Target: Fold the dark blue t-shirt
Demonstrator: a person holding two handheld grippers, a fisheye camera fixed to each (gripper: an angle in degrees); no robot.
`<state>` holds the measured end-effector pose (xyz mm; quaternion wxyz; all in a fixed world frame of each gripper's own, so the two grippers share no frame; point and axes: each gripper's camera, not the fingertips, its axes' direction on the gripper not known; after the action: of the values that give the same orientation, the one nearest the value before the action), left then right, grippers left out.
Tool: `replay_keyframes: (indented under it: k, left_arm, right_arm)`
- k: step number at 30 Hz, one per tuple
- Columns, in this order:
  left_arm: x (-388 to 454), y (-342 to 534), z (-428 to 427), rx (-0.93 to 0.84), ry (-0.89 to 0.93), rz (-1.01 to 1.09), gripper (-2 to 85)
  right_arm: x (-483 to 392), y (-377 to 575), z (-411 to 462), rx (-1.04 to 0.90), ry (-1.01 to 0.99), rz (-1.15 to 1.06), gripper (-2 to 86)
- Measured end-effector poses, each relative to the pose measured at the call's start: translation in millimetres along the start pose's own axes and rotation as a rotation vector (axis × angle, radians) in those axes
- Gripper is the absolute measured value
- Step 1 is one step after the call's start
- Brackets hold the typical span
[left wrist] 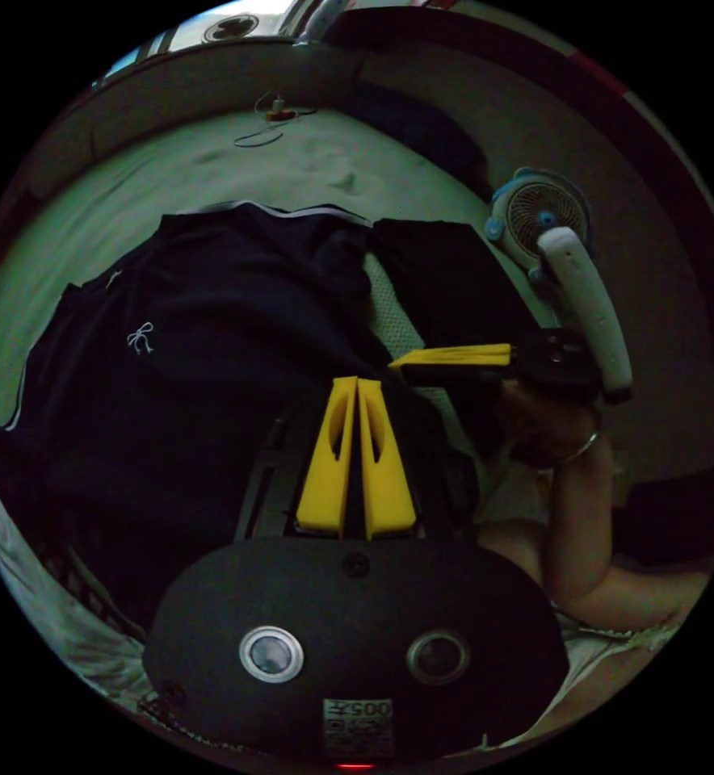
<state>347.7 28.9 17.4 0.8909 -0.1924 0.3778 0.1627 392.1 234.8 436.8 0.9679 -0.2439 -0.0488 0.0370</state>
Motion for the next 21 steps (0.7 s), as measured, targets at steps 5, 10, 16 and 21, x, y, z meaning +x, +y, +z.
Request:
replay_keyframes:
  k: [5,10,16,21]
  left_arm:
    - [22,-25,10,0.013,-0.032,-0.028,-0.6]
    - [55,-43,23,0.001,-0.031,0.018,-0.6]
    - [92,-63,38,-0.018,0.021,0.072,-0.5]
    - [119,-77,57,-0.074,-0.024,0.122,-0.5]
  right_arm:
    - [16,14,-10,0.043,0.01,0.057,-1.4]
    - [25,21,8,-0.043,0.197,0.102,-1.0]
    - [0,45,-19,0.016,-0.049,-0.182,-1.2]
    - [-27,74,0,-0.162,0.048,-0.44,-0.2]
